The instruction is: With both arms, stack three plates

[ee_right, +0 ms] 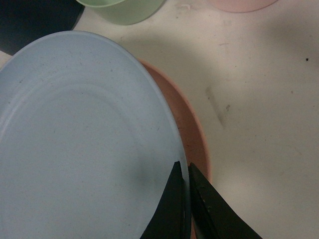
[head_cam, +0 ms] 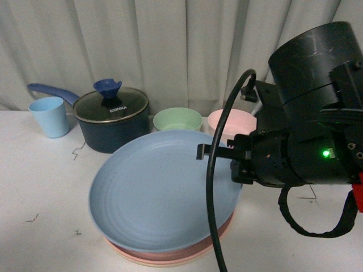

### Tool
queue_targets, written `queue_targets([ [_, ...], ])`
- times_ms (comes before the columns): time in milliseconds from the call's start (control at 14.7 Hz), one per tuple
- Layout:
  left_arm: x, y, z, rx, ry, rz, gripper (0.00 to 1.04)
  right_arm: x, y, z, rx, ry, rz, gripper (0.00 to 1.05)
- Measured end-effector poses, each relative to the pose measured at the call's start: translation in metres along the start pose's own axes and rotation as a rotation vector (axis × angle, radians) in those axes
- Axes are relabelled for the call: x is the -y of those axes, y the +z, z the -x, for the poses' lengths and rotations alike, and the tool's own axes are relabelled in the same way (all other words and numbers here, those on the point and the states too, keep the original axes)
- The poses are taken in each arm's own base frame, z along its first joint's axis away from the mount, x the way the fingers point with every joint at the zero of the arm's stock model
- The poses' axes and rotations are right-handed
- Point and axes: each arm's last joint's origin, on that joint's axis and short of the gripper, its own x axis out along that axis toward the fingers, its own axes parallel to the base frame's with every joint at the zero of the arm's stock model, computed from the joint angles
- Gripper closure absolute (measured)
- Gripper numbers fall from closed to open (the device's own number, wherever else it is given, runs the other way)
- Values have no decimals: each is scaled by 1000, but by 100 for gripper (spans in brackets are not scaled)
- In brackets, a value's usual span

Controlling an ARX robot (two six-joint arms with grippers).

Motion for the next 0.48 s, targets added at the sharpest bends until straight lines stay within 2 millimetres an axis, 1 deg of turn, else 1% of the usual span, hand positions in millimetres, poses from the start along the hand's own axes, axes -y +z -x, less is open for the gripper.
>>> queue_targets([
  [205, 0, 0, 0, 0, 0, 0, 7, -6, -3, -8, -7, -8, 3, 102],
  [478, 0, 0, 0, 0, 0, 0, 7, -1, -9, -16, -25, -36, -25, 102],
])
